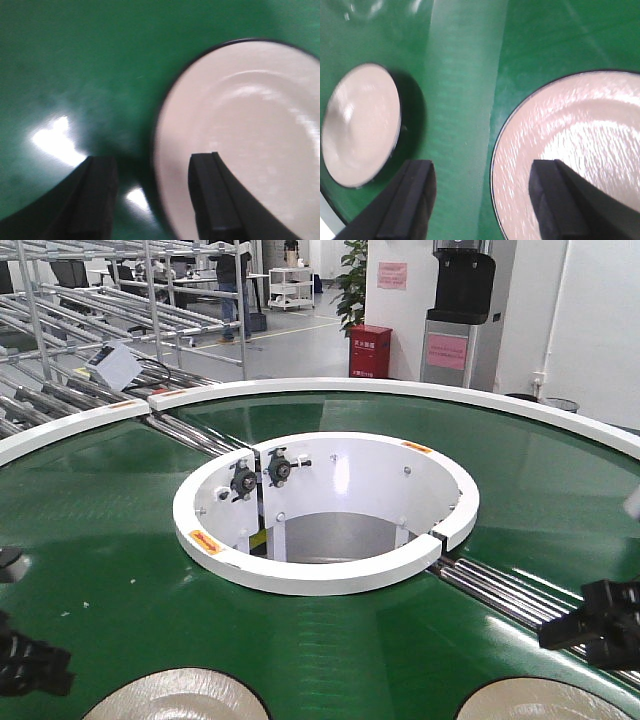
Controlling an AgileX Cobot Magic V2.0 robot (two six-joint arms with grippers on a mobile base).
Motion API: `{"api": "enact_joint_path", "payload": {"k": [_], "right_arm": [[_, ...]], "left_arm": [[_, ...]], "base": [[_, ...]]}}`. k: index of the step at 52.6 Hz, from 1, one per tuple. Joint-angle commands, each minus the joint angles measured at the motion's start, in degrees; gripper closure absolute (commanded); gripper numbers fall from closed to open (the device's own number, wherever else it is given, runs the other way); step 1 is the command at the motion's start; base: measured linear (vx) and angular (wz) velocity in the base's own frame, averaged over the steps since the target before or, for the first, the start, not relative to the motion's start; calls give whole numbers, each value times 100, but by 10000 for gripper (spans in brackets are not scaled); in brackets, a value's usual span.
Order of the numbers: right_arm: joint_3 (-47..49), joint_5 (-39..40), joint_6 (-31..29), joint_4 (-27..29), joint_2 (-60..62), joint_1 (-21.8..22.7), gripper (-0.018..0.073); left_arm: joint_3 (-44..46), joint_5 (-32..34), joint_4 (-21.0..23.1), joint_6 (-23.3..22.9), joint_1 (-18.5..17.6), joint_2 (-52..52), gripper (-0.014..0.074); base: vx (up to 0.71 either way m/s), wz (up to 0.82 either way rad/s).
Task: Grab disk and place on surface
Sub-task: 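Lower both grippers to the rims of two cream plates on the conveyor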
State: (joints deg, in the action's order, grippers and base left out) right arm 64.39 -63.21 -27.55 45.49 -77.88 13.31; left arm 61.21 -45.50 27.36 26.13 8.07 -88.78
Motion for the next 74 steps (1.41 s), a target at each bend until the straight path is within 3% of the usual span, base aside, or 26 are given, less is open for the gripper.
{"api": "enact_joint_path", "payload": {"k": [1, 10, 21, 31, 39, 45, 48, 53, 62, 74], "right_arm": [[193, 71, -138, 542, 160, 67, 94], [193, 115, -145, 531, 160, 67, 94], [193, 185, -146, 533, 160, 67, 94], [193, 173, -146, 623, 160, 67, 94], [193, 144, -146, 620, 160, 67, 94], [193, 118, -146, 620, 160, 67, 94], [193, 111, -146, 620, 160, 67, 94], [193, 116, -146, 609, 160, 67, 94], [193, 176, -146, 417, 160, 67, 94], [193, 456, 222, -528, 129, 73, 94]], "left_arm": [[180, -73, 290, 285, 219, -162, 174], [180, -249, 738, 970, 290, -754, 176], [180, -761, 1856, 1880, 290, -1166, 176], [176, -1196, 2371, 2022, 210, -1489, 176], [176, -1476, 2465, 2074, -10, -1746, 181], [176, -1584, 2493, 2074, -130, -1849, 253], [176, -1690, 2600, 2099, -130, -1836, 354], [187, -1918, 2914, 2261, -111, -1772, 598], [278, -2261, 3617, 2371, -111, -1444, 607], [915, -2547, 4066, 2299, -111, -433, 606]], "base": [[0, 0], [0, 0], [0, 0], [0, 0], [0, 0], [0, 0], [0, 0], [0, 0], [0, 0], [0, 0]]}}
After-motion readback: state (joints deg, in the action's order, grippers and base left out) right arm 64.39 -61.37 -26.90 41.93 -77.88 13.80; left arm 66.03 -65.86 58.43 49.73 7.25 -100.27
